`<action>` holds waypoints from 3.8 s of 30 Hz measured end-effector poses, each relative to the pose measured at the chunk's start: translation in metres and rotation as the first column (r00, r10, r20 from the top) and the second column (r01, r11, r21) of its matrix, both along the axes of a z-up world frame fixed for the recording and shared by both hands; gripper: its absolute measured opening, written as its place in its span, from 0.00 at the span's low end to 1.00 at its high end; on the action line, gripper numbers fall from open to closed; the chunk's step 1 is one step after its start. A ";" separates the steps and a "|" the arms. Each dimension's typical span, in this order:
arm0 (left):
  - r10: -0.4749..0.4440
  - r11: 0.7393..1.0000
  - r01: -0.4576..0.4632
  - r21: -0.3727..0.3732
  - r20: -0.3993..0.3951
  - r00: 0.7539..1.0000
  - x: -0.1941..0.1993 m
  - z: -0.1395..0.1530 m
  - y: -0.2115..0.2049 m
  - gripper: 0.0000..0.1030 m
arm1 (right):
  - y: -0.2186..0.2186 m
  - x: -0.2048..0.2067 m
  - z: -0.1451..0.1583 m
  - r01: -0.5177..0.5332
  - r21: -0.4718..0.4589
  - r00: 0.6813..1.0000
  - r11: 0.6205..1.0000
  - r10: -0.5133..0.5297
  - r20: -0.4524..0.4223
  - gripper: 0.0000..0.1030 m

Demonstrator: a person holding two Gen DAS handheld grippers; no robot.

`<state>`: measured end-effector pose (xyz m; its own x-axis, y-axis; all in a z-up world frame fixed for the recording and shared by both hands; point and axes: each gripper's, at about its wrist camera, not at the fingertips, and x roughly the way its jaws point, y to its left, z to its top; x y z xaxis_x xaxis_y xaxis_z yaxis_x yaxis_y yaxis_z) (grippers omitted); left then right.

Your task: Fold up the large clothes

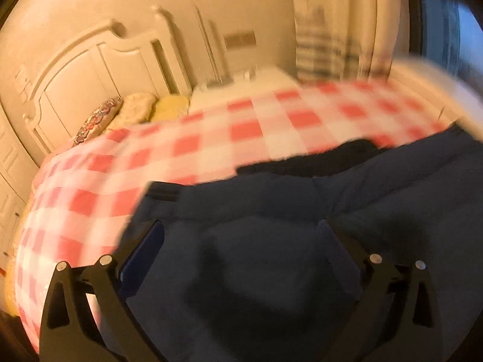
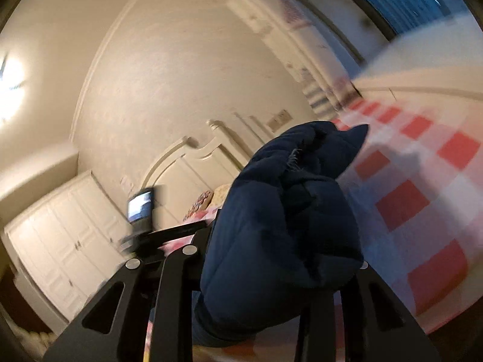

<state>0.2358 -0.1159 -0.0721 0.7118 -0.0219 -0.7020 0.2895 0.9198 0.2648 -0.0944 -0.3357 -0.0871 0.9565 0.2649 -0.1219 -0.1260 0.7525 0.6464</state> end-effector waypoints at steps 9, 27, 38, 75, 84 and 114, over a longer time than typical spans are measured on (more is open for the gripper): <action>0.000 1.000 0.000 -0.021 0.020 1.000 -0.012 -0.002 -0.002 0.98 | 0.011 -0.001 0.002 -0.017 -0.088 1.000 0.996 0.015 -0.019 0.32; -0.205 0.970 0.209 -0.123 0.039 0.978 -0.190 -0.044 0.095 0.98 | 0.084 0.043 0.074 -0.057 -0.328 0.998 0.943 0.061 0.000 0.32; 0.230 0.856 -0.171 -0.489 0.062 0.971 -0.183 -0.011 0.319 0.98 | 0.338 0.149 0.075 -0.293 -0.806 0.948 0.515 0.264 -0.176 0.33; -0.222 0.922 0.164 -0.351 -0.131 0.966 0.052 -0.007 0.176 0.98 | 0.412 0.072 -0.014 -0.350 -0.936 0.818 0.034 0.497 -0.288 0.60; -0.126 0.931 0.093 -0.352 -0.073 0.989 0.050 -0.009 0.192 0.98 | 0.264 0.102 0.061 -0.403 -0.698 0.895 0.591 0.415 -0.165 0.62; 0.152 0.985 -0.143 -0.092 0.092 0.984 0.047 0.006 0.175 0.98 | 0.283 0.129 0.030 -0.472 -0.766 0.856 0.436 0.436 -0.279 0.64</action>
<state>0.2833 0.0591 -0.0659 0.7770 0.0320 -0.6287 0.1255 0.9708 0.2045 0.0346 -0.0524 -0.0572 0.7194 0.4369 -0.5400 -0.6005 0.7820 -0.1673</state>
